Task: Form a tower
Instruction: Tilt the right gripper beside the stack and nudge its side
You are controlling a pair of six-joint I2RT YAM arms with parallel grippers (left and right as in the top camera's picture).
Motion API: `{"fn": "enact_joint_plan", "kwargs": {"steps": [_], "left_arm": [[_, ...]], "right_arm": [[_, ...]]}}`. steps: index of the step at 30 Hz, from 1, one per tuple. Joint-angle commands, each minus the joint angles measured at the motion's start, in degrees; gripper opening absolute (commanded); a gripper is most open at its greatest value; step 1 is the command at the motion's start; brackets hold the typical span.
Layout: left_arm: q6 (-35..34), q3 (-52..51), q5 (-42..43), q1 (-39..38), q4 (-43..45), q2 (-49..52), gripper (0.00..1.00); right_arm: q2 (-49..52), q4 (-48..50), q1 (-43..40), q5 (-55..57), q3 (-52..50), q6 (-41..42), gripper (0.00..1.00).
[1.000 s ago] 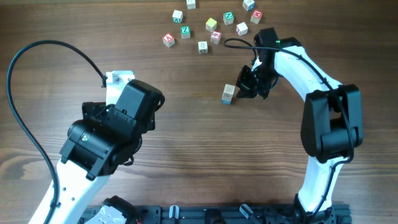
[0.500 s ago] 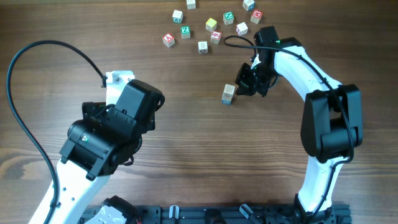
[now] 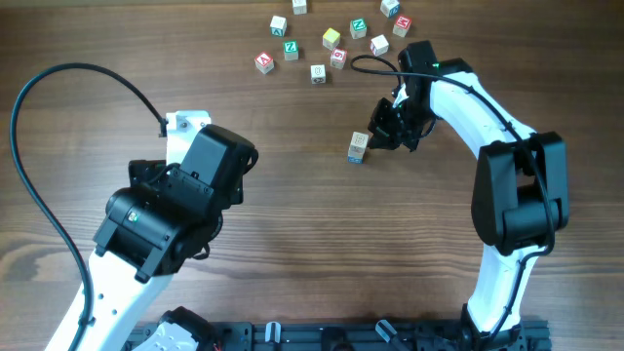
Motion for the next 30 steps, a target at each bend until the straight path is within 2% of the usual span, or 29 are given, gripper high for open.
{"fn": "enact_joint_plan", "kwargs": {"steps": [1, 30], "left_arm": [[0.5, 0.0, -0.2, 0.1, 0.1, -0.5, 1.0], [0.5, 0.0, -0.2, 0.1, 0.1, -0.5, 1.0]], "right_arm": [[0.7, 0.3, 0.2, -1.4, -0.3, 0.4, 0.04], [0.7, 1.8, 0.2, -1.6, -0.3, 0.2, 0.05]]}}
